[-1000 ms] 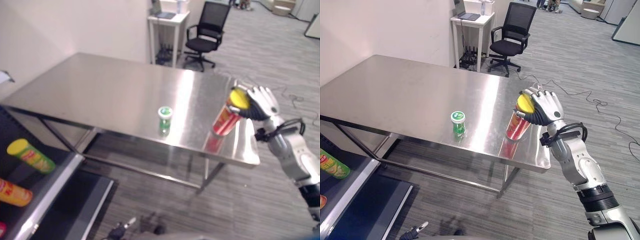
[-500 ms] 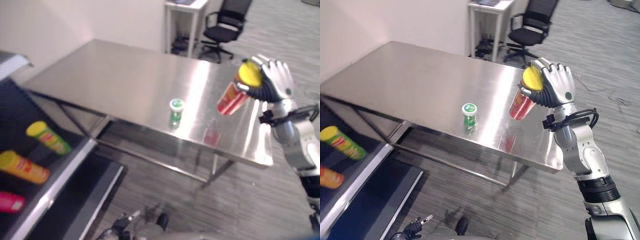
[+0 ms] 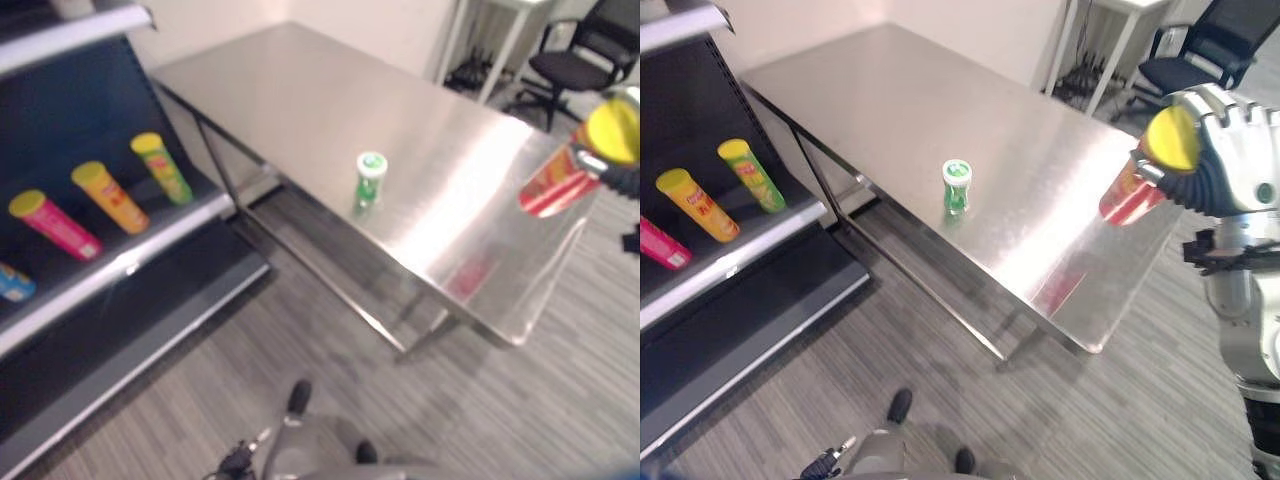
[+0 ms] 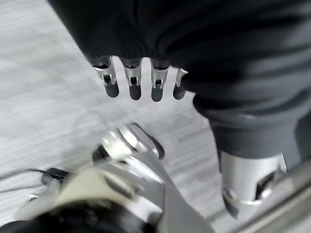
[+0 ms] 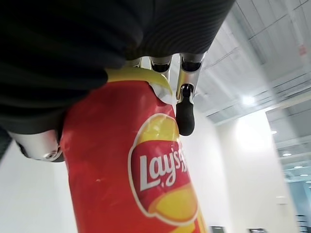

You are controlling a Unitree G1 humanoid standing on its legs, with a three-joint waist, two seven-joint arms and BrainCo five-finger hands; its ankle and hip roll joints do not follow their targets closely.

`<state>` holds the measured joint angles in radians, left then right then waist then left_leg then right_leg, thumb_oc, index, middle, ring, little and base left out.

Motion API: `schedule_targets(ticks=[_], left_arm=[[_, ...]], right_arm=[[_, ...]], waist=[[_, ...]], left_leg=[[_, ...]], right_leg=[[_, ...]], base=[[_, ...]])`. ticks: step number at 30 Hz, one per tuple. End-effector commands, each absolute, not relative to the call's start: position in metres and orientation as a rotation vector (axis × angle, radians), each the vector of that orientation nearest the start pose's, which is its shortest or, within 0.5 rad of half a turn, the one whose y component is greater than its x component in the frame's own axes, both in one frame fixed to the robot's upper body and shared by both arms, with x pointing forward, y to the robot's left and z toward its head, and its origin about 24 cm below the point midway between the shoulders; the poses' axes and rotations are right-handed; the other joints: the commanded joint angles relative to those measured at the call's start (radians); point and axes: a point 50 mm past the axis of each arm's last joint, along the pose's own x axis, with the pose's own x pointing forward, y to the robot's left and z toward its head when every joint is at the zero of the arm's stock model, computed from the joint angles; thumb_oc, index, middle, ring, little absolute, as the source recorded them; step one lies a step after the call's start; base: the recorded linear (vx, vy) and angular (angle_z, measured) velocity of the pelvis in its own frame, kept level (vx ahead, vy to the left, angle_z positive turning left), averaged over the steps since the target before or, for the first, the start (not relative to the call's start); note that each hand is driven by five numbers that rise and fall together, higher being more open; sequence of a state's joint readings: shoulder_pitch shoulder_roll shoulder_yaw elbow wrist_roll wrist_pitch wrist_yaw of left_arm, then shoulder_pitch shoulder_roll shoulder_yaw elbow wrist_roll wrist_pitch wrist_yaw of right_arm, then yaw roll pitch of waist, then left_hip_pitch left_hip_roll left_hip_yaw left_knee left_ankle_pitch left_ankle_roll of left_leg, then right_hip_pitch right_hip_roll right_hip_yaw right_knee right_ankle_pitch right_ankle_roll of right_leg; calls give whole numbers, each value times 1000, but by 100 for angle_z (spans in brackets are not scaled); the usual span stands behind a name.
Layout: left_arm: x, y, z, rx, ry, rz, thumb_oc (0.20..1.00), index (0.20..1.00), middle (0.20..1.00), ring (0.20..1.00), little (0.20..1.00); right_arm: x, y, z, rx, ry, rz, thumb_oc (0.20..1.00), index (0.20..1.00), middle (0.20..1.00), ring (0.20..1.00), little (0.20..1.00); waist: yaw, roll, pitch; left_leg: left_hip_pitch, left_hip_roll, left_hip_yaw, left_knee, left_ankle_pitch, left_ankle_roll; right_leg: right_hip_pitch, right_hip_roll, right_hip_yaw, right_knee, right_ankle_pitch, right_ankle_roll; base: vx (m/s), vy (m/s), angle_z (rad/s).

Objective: Put the goods on the table back onto the shelves and tidy them up.

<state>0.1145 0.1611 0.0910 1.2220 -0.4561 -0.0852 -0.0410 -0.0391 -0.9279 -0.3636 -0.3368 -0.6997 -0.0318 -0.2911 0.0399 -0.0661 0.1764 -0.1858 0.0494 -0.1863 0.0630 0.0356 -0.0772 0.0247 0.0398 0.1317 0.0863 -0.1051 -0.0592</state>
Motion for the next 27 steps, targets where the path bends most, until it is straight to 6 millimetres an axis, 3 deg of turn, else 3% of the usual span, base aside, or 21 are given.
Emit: schedule_targets(ticks=[1, 2, 4, 5, 6, 7, 8, 11, 14, 15, 16, 17, 18, 20, 21, 23, 26, 27], left_arm=[[58, 210, -171, -221, 1187, 315, 1000, 1000, 1000, 1000, 1000], [54, 208, -172, -190, 1217, 276, 1000, 1000, 1000, 1000, 1000], [51, 207, -173, -174, 1227, 265, 1000, 1000, 1000, 1000, 1000], [52, 204, -173, -163, 1226, 243, 1000, 1000, 1000, 1000, 1000], [53, 203, -173, -154, 1223, 232, 1000, 1000, 1000, 1000, 1000], [53, 203, -173, -154, 1224, 231, 1000, 1000, 1000, 1000, 1000], [59, 200, -173, -127, 1210, 196, 1000, 1000, 1000, 1000, 1000], [67, 193, -172, -109, 1186, 162, 1000, 1000, 1000, 1000, 1000], [75, 186, -171, -85, 1164, 113, 1000, 1000, 1000, 1000, 1000], [84, 180, -169, -62, 1134, 59, 1000, 1000, 1000, 1000, 1000], [85, 178, -168, -67, 1124, 52, 1000, 1000, 1000, 1000, 1000], [81, 176, -169, -74, 1132, 44, 1000, 1000, 1000, 1000, 1000], [80, 176, -169, -57, 1137, 32, 1000, 1000, 1000, 1000, 1000], [85, 176, -168, -32, 1121, -1, 1000, 1000, 1000, 1000, 1000], [88, 176, -167, -23, 1110, -19, 1000, 1000, 1000, 1000, 1000], [87, 186, -166, 28, 1111, -31, 1000, 1000, 1000, 1000, 1000], [87, 202, -162, 42, 1093, 14, 1000, 1000, 1000, 1000, 1000], [87, 203, -162, 43, 1093, 15, 1000, 1000, 1000, 1000, 1000]], right_arm=[[199, -290, 288, -1607, -827, -762, 200, 200, 200, 200, 200], [193, -293, 289, -1614, -829, -773, 200, 200, 200, 200, 200], [189, -294, 289, -1608, -829, -774, 200, 200, 200, 200, 200], [183, -295, 289, -1613, -831, -761, 200, 200, 200, 200, 200], [182, -295, 288, -1614, -827, -753, 200, 200, 200, 200, 200], [181, -295, 288, -1615, -827, -752, 200, 200, 200, 200, 200], [180, -293, 288, -1601, -840, -723, 200, 200, 200, 200, 200], [181, -290, 288, -1586, -854, -687, 200, 200, 200, 200, 200], [182, -288, 287, -1575, -860, -676, 200, 200, 200, 200, 200], [184, -286, 287, -1559, -868, -673, 200, 200, 200, 200, 200], [184, -287, 286, -1545, -866, -673, 200, 200, 200, 200, 200], [184, -287, 285, -1542, -863, -674, 200, 200, 200, 200, 200], [183, -289, 283, -1541, -847, -683, 200, 200, 200, 200, 200], [184, -294, 277, -1534, -802, -700, 200, 200, 200, 200, 200], [183, -298, 272, -1522, -761, -717, 200, 200, 200, 200, 200], [186, -292, 264, -1454, -768, -704, 200, 200, 200, 200, 200], [189, -287, 251, -1374, -747, -659, 200, 200, 200, 200, 200], [189, -287, 251, -1373, -747, -659, 200, 200, 200, 200, 200]], waist=[[-26, -36, -110], [-49, -32, -127], [-61, -25, -137], [-86, -6, -153], [-101, 4, -161], [-101, 6, -161], [-131, 24, -172], [-163, 56, -188], [-179, 68, -197], [-178, 76, -195], [-175, 80, -191], [-177, 79, -192], [-184, 77, -192], [-189, 66, -176], [-194, 57, -161], [-182, 28, -108], [-170, 25, -49], [-171, 23, -49]], left_leg=[[73, 24, 95, -10, -7, 49], [139, 70, 131, 9, -28, 43], [173, 96, 142, 7, -29, 35], [246, 163, 172, -11, -4, 13], [272, 193, 187, -20, 16, 1], [274, 194, 186, -24, 18, 0], [319, 260, 219, -22, 80, -30], [359, 344, 226, -44, 210, -88], [374, 384, 218, -65, 265, -117], [363, 389, 188, -91, 258, -132], [361, 385, 168, -95, 228, -133], [373, 379, 165, -95, 162, -131], [398, 383, 196, -103, 65, -132], [423, 348, 253, -98, -122, -112], [429, 320, 271, -90, -188, -109], [408, 255, 287, -50, -241, -76], [340, 171, 254, -13, -233, -17], [338, 168, 253, -13, -232, -16]], right_leg=[[-28, -79, -43, -89, 63, 115], [-43, -93, -74, -101, 76, 117], [-49, -97, -88, -109, 81, 120], [-66, -104, -126, -119, 99, 126], [-81, -110, -140, -121, 108, 132], [-80, -109, -141, -121, 108, 131], [-124, -134, -166, -114, 130, 147], [-187, -173, -206, -100, 167, 176], [-218, -210, -222, -91, 190, 202], [-231, -246, -214, -93, 226, 235], [-240, -261, -209, -90, 248, 250], [-239, -286, -211, -98, 276, 267], [-230, -318, -218, -116, 300, 286], [-216, -370, -219, -165, 346, 315], [-225, -400, -229, -172, 410, 321], [-265, -444, -237, -174, 521, 321], [-242, -436, -192, -168, 440, 309], [-243, -439, -192, -168, 440, 309]], base=[[-265, 60, 67], [-164, 56, 68], [-195, 123, 66], [-322, 240, 74], [-248, 189, 76], [-354, 316, 68], [-358, 339, 69], [-407, 427, 74], [-309, 427, 44], [-278, 465, 43], [-374, 619, 74], [-279, 478, 74], [-302, 476, 56], [-308, 509, 19], [-379, 489, 35], [-491, 445, 49], [-381, 386, 7], [-226, 274, 29]])
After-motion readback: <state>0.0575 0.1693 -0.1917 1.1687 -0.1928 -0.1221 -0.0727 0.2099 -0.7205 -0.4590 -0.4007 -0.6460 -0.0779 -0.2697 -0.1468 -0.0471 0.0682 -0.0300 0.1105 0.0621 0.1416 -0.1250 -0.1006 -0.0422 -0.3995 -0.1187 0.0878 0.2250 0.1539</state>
